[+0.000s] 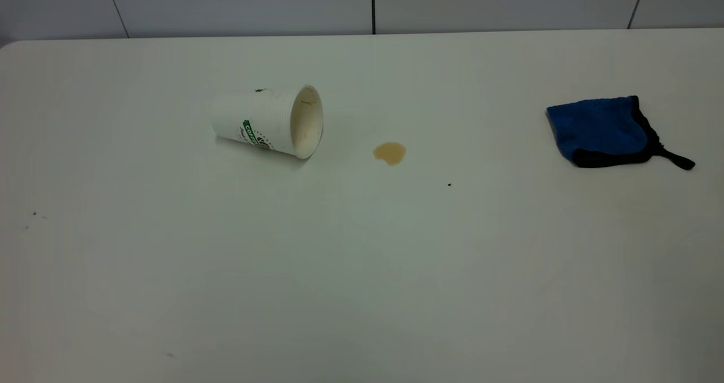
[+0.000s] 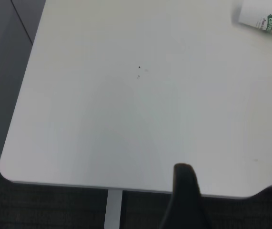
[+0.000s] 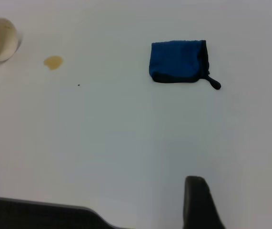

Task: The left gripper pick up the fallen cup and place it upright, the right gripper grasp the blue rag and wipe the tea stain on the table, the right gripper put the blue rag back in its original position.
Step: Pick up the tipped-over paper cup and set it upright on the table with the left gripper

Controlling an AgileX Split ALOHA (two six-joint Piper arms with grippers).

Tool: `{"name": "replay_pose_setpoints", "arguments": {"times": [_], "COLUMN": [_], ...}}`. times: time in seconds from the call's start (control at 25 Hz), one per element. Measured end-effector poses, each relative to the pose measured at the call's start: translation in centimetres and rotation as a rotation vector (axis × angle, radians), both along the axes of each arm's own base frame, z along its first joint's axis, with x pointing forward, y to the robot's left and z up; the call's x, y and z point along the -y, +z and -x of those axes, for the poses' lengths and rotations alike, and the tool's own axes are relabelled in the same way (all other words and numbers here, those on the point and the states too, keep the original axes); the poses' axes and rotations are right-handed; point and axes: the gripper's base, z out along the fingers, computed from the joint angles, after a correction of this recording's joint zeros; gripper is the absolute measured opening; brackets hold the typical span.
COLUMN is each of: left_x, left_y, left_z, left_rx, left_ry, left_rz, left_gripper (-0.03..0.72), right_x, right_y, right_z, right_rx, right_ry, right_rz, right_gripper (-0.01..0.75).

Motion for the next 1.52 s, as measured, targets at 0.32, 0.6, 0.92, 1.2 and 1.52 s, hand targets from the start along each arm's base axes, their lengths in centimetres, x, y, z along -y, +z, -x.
{"name": "replay_pose_setpoints", "arguments": {"times": [0.32, 0.6, 0.92, 1.2, 1.52], "left_x": [0.0, 0.0, 0.0, 0.0, 0.03], "left_y": [0.0, 0.0, 0.0, 0.0, 0.0], "left_z": [0.0, 0.0, 0.0, 0.0, 0.0], "left_rx": [0.0, 0.0, 0.0, 0.0, 0.0], "left_ry": [0.0, 0.0, 0.0, 0.0, -0.002], "left_rz": [0.0, 0.0, 0.0, 0.0, 0.003], "left_gripper": [0.581, 0.581, 0.581, 0.581, 0.581], "right_x": [0.0, 0.0, 0.0, 0.0, 0.0], "right_y": [0.0, 0.0, 0.0, 0.0, 0.0], "right_z": [0.0, 0.0, 0.0, 0.0, 0.0], "right_rx": [0.0, 0.0, 0.0, 0.0, 0.0], "right_ry": [0.0, 0.0, 0.0, 0.0, 0.0], "right_rz": [0.0, 0.0, 0.0, 0.0, 0.0], "right_gripper": [0.412, 0.374, 0.334, 0.297, 0.249]}}
